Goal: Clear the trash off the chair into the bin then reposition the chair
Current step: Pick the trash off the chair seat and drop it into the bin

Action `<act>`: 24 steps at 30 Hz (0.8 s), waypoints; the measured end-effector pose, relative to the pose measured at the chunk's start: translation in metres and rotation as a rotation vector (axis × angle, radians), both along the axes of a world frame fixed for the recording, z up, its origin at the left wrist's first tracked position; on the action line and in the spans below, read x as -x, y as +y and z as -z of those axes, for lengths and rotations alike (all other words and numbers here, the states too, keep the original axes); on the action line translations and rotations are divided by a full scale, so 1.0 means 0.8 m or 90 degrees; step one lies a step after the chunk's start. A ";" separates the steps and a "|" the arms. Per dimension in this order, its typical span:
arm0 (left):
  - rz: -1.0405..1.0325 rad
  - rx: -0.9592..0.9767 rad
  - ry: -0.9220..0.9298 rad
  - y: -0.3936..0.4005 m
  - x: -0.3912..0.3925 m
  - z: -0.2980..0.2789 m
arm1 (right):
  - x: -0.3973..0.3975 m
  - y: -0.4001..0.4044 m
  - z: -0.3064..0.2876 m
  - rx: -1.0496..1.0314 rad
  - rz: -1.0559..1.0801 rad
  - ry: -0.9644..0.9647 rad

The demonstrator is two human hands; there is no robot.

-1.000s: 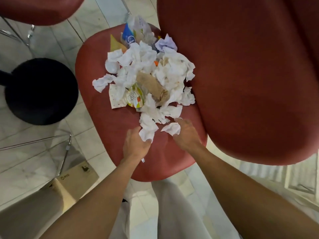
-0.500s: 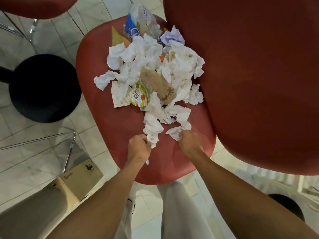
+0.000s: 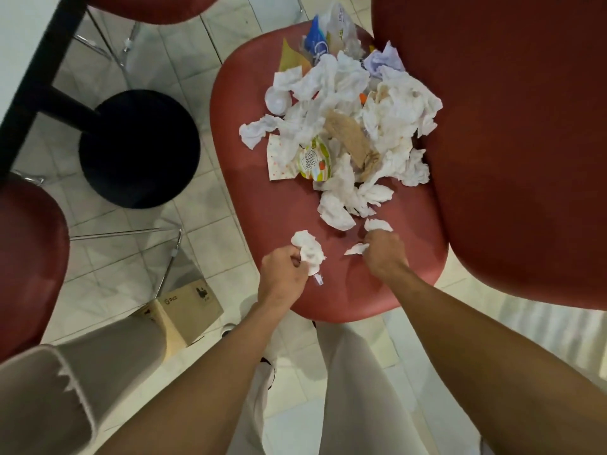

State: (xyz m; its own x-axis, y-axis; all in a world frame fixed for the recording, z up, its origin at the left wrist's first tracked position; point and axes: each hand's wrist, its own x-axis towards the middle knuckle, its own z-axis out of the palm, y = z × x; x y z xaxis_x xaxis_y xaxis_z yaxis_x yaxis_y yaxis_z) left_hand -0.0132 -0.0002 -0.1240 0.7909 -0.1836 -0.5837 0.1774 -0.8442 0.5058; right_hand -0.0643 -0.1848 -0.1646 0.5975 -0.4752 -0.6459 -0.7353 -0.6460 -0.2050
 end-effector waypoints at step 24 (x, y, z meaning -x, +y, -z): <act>-0.354 0.021 -0.149 0.313 0.067 -0.109 | -0.029 0.349 -0.139 -0.173 -0.170 -0.134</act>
